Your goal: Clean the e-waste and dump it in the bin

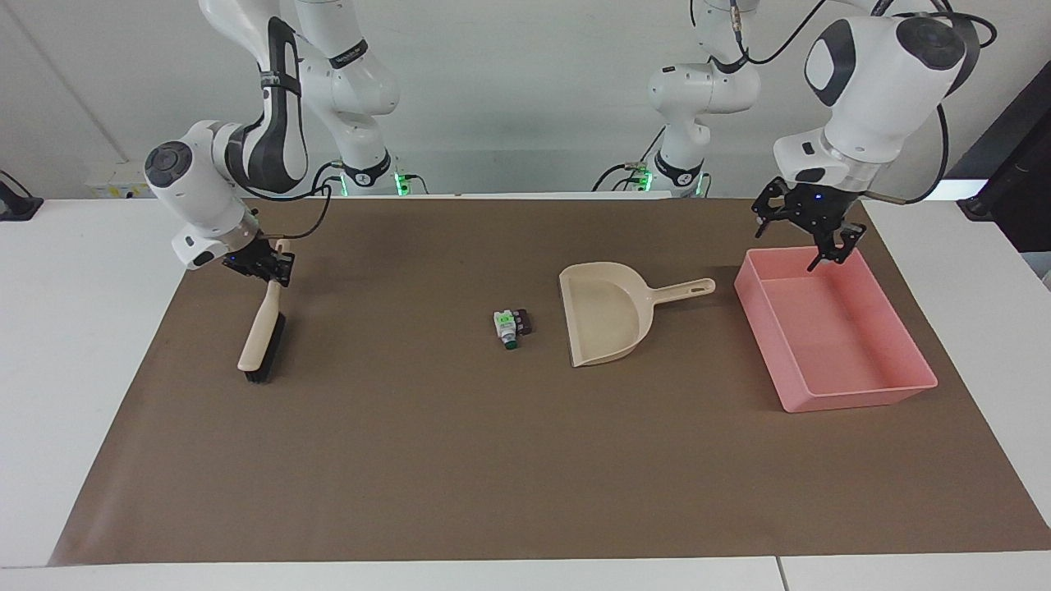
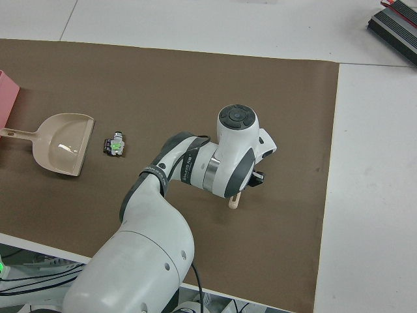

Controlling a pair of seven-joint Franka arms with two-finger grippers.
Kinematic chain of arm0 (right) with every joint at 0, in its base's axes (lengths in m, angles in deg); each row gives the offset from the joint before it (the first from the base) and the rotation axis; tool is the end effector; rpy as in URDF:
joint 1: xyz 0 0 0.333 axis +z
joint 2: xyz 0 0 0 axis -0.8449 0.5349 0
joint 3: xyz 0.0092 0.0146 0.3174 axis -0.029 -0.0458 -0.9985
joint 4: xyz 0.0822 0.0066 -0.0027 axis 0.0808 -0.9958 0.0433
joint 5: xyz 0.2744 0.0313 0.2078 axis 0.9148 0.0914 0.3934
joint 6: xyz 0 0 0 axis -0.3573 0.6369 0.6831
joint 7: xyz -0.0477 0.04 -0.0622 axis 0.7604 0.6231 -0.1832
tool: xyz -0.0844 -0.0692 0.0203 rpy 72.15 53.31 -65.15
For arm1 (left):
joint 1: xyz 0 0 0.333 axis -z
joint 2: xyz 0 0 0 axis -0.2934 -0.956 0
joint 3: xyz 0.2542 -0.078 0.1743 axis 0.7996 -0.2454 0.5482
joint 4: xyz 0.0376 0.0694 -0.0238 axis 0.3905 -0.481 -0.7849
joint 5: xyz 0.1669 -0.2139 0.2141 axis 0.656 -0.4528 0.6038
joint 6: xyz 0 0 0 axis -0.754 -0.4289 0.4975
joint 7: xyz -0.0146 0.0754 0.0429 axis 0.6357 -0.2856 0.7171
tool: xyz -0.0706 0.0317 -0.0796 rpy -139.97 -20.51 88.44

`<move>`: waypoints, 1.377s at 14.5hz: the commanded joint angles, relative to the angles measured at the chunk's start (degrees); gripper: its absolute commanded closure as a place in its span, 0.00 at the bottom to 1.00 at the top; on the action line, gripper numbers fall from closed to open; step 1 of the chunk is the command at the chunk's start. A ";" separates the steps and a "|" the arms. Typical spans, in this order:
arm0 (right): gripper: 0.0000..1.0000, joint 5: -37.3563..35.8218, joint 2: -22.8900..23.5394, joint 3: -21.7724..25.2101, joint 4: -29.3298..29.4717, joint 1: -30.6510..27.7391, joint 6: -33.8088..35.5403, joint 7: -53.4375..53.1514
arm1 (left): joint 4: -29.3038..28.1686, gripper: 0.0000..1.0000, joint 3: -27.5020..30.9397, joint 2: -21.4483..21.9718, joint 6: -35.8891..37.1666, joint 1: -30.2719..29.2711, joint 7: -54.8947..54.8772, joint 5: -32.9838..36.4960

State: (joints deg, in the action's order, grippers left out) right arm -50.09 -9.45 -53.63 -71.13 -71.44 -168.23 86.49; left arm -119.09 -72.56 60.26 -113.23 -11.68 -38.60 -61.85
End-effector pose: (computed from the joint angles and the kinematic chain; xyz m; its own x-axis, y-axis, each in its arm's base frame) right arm 0.4170 -0.0972 0.3840 0.9830 -0.1091 -0.1478 -0.1140 -0.9931 -0.0256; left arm 0.4924 -0.0717 0.5640 0.4859 -0.8739 0.0125 -0.8739 -0.4861 -0.0086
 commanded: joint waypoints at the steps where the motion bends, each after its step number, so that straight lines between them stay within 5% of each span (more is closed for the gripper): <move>1: 1.00 0.72 -0.16 -0.93 4.32 1.90 4.56 -1.77 | -6.39 0.02 0.65 2.21 -6.06 2.08 -13.01 -0.17; 13: 1.00 0.37 -2.72 -1.02 4.68 32.83 11.53 -30.58 | -25.55 0.02 0.56 1.77 -21.54 10.34 -17.10 -0.08; 20: 1.00 0.28 1.15 -1.28 4.59 39.88 6.95 -35.60 | -30.83 0.02 0.48 1.77 -27.79 13.25 -13.49 -0.08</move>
State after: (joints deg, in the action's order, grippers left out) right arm -49.82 -9.35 -54.95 -66.50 -32.71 -159.29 52.52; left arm -147.44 -72.66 60.35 -138.53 -0.05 -53.55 -61.85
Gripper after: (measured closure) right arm 0.740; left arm 0.022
